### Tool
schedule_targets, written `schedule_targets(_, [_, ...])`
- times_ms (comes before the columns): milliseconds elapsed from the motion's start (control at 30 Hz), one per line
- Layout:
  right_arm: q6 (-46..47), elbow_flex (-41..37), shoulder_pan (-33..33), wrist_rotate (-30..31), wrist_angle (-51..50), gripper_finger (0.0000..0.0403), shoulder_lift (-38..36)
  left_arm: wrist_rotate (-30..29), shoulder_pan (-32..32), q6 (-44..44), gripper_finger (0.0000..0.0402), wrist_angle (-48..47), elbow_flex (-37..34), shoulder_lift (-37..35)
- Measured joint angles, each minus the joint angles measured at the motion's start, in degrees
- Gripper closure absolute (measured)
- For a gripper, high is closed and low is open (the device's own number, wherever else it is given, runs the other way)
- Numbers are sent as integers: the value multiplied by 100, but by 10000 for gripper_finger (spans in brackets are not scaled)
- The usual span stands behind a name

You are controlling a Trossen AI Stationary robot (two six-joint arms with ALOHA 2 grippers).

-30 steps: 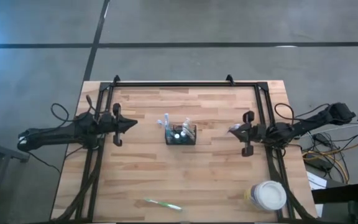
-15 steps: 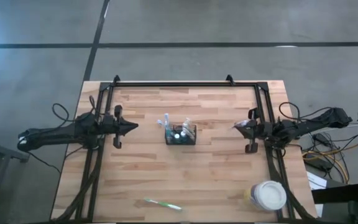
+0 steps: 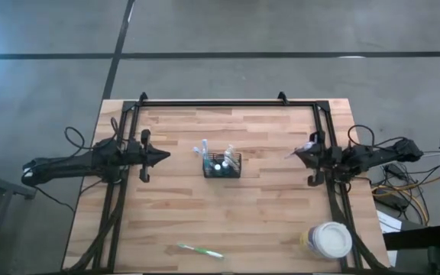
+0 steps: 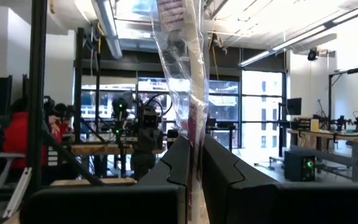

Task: Pick & Place toothbrushing station
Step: Put the purple toothbrush into the black mesh organizer

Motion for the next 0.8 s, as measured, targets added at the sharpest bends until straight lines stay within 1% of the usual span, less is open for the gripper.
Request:
schedule_targets(100, [61,179,0,73,44,390,249,-10,-1,2,392,39,0,-1])
schedule_targets(200, [57,625,0,74,77,390,811,-11,-1,4,392,169,0,-2])
schedule_targets(367, [-217,1610,0,9,109,390,2265,-13,0,39,392,260,0,0])
schedule_targets(467, [-339,2180,1,-48,349,390,3185,-13,0,42,392,251,0,-2])
schedule_targets(633, [-433,2862,-112,-523,964,390,4446,-28,0,66,392,251,0,-2])
schedule_targets(800, [-282,2926,-483,-961,1943,390,5453,-28,-1,72,392,245,0,0])
